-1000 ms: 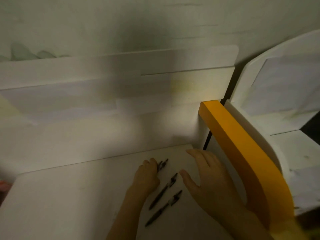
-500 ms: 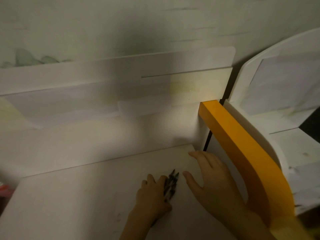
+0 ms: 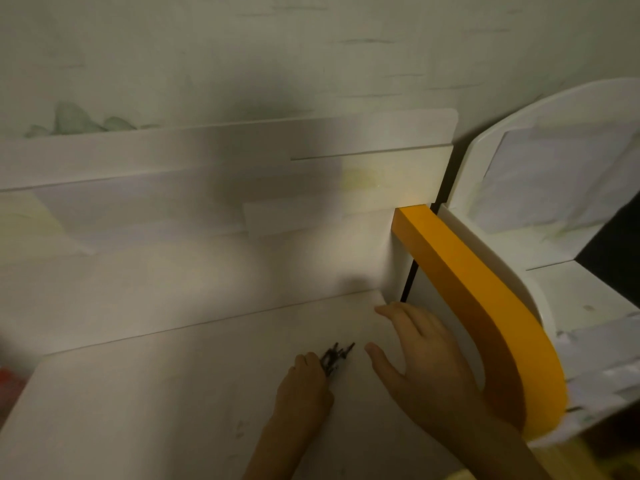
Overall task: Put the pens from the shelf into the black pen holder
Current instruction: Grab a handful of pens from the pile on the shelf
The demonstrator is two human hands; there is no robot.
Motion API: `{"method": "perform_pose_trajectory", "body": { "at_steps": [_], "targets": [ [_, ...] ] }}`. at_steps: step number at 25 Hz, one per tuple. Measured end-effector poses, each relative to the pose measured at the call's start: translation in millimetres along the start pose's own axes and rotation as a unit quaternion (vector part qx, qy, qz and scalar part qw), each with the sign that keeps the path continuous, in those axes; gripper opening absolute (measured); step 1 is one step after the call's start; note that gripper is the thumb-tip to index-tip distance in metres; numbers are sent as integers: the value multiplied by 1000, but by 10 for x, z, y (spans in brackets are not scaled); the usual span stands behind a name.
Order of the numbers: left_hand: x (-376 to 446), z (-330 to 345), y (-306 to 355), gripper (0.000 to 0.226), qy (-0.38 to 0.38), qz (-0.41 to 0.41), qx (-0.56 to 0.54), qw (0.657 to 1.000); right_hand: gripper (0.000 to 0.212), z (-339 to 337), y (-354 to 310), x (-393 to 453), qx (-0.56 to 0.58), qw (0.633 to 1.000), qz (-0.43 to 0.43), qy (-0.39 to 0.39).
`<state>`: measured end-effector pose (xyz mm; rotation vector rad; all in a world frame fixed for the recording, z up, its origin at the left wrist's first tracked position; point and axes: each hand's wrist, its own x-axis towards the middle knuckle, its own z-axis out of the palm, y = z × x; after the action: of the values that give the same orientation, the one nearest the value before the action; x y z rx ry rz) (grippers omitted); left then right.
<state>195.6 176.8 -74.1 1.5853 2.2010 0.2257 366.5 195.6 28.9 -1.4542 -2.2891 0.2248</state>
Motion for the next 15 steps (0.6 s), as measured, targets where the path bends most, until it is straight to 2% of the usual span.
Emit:
{"method": "perform_pose_trajectory", "body": {
  "at_steps": [9,15],
  "targets": [
    [-220,-126,-233,27,12,47,-109,993,52,-184,-292,-244,-14,1000,0,13],
    [-493,-311,-230,25,47,62,-244,967,52,-363,-468,-416,-19,998,-37,38]
  ]
}}
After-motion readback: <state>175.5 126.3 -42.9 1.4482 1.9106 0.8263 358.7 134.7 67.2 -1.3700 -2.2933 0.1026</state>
